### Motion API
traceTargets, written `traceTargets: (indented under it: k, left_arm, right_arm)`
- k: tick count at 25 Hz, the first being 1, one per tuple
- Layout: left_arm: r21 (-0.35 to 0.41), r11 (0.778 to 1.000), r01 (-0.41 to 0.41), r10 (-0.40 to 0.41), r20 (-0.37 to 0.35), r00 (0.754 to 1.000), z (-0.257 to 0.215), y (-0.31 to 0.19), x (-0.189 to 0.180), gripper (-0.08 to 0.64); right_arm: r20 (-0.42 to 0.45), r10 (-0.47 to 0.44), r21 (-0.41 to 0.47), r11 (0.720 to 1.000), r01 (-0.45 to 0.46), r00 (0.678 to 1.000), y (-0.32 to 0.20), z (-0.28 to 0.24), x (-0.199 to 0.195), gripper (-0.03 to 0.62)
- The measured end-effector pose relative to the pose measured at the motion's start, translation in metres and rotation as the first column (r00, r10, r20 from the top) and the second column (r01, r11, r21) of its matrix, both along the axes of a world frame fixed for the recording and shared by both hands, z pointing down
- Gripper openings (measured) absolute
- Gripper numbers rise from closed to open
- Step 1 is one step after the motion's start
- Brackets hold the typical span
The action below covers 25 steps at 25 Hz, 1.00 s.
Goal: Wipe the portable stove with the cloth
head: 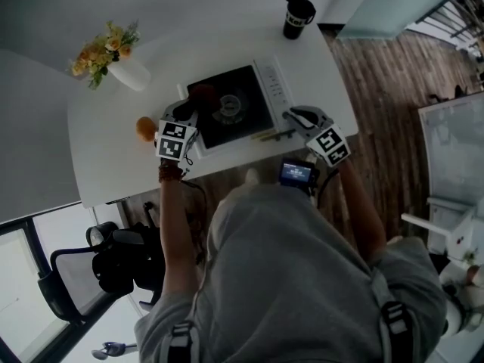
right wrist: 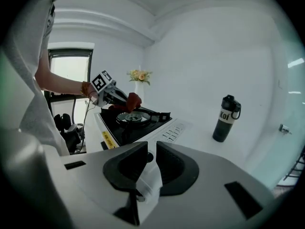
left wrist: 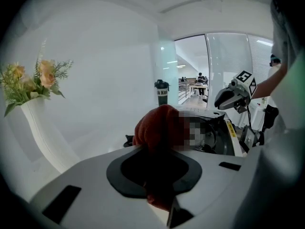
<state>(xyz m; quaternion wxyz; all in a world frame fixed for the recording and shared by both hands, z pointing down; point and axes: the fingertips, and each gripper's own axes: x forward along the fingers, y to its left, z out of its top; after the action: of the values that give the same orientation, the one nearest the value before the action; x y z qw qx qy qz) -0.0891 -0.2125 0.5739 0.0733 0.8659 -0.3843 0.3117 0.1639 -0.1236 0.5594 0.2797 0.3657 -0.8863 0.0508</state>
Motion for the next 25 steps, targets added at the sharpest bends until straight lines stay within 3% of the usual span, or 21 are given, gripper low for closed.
traceTargets:
  k: [7, 12, 17, 19, 21, 23, 25]
  left_arm:
    - [-0.052, 0.998, -0.039, 0.039, 0.011, 0.999, 0.001, 0.027, 0.005, 0.078]
    - [-0.131, 0.986, -0.099, 0.099, -0.004, 0.995, 0.004, 0.051, 0.008, 0.078]
    - [-0.192, 0.972, -0.138, 0.125, -0.080, 0.989, 0.001, 0.063, 0.010, 0.078]
    - [-0.147, 0.983, -0.109, 0.090, -0.126, 0.988, -0.008, 0.063, 0.005, 0.078]
    - [-0.077, 0.994, -0.079, 0.063, -0.199, 0.978, -0.029, 0.065, 0.003, 0.078]
    - [0.032, 0.994, -0.108, 0.113, -0.274, 0.955, -0.061, 0.072, 0.013, 0.078]
    - [0.146, 0.972, -0.185, 0.224, -0.336, 0.915, -0.095, 0.087, 0.031, 0.080]
  right_arm:
    - [0.017, 0.078, -0.008, 0.997, -0.078, 0.997, -0.010, 0.004, 0.006, 0.069]
    - [0.011, 0.051, -0.006, 0.999, -0.051, 0.999, -0.010, 0.007, 0.000, 0.069]
    - [0.008, 0.061, 0.034, 0.998, -0.061, 0.998, -0.017, -0.008, -0.010, 0.069]
    - [0.045, 0.041, 0.059, 0.997, -0.043, 0.998, -0.017, -0.024, -0.020, 0.071]
    - [0.122, -0.046, 0.081, 0.996, 0.036, 0.991, -0.012, -0.047, -0.043, 0.113]
    - [0.227, -0.166, 0.099, 0.984, 0.146, 0.960, -0.001, -0.072, -0.073, 0.160]
    - [0.337, -0.277, 0.111, 0.961, 0.254, 0.900, 0.011, -0.093, -0.105, 0.215]
